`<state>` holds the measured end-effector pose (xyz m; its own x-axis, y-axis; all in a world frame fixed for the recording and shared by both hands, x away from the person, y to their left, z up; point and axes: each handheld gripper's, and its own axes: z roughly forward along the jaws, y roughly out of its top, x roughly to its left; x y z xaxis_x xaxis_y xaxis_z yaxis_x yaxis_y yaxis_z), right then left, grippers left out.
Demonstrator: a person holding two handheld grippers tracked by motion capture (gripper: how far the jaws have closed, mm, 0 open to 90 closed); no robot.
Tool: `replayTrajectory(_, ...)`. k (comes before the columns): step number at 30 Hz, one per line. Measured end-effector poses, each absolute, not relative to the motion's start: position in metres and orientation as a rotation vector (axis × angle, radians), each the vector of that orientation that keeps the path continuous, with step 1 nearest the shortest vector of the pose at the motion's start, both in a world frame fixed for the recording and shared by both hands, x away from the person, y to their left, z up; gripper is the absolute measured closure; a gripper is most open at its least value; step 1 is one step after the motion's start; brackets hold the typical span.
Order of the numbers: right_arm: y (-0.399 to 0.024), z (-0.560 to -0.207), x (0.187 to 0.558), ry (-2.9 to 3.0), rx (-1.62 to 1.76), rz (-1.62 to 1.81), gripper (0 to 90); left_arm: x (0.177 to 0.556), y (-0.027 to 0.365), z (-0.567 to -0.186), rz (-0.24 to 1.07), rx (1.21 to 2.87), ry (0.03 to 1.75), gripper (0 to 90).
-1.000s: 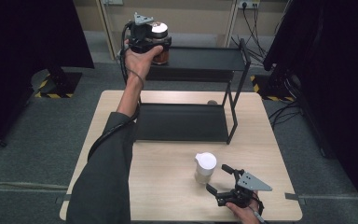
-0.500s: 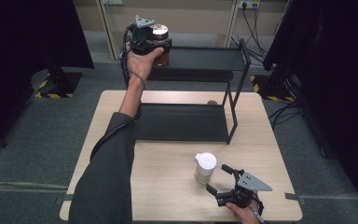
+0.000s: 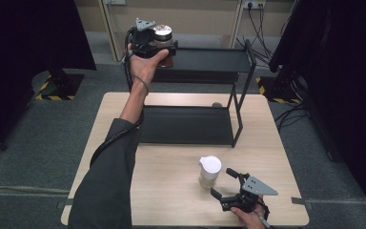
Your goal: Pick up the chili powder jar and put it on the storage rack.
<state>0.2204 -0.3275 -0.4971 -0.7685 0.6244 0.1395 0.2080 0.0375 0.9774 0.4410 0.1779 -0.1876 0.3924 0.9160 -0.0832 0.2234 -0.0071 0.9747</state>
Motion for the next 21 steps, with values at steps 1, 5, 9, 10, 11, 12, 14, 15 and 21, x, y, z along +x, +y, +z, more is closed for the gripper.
replayTrajectory(1,-0.327,-0.497,0.22,1.995,0.845,1.785,0.3,0.44,0.179,-0.188,0.754,1.504,1.065,0.3)
replayTrajectory(5,-0.327,-0.497,0.22,1.995,0.846,1.784,0.3,0.436,0.181,-0.19,0.745,1.511,1.052,0.0)
replayTrajectory(9,-0.327,-0.497,0.221,1.997,0.846,1.782,0.4,0.431,0.185,-0.191,0.734,1.519,1.012,0.0)
replayTrajectory(10,-0.327,-0.497,0.221,1.997,0.846,1.782,0.4,0.431,0.187,-0.191,0.747,1.536,0.988,0.0)
replayTrajectory(11,-0.327,-0.497,0.22,1.997,0.846,1.781,0.3,0.428,0.185,-0.19,0.746,1.534,1.004,0.0)
replayTrajectory(12,-0.327,-0.497,0.22,1.997,0.846,1.781,0.3,0.426,0.186,-0.19,0.74,1.531,1.003,0.0)
replayTrajectory(14,-0.327,-0.497,0.221,1.997,0.845,1.78,0.3,0.423,0.187,-0.189,0.746,1.532,0.986,0.1)
replayTrajectory(15,-0.327,-0.497,0.221,1.997,0.845,1.78,0.3,0.42,0.186,-0.188,0.746,1.532,0.99,0.1)
replayTrajectory(21,-0.327,-0.497,0.22,1.997,0.845,1.78,0.3,0.404,0.186,-0.185,0.729,1.531,1.001,0.1)
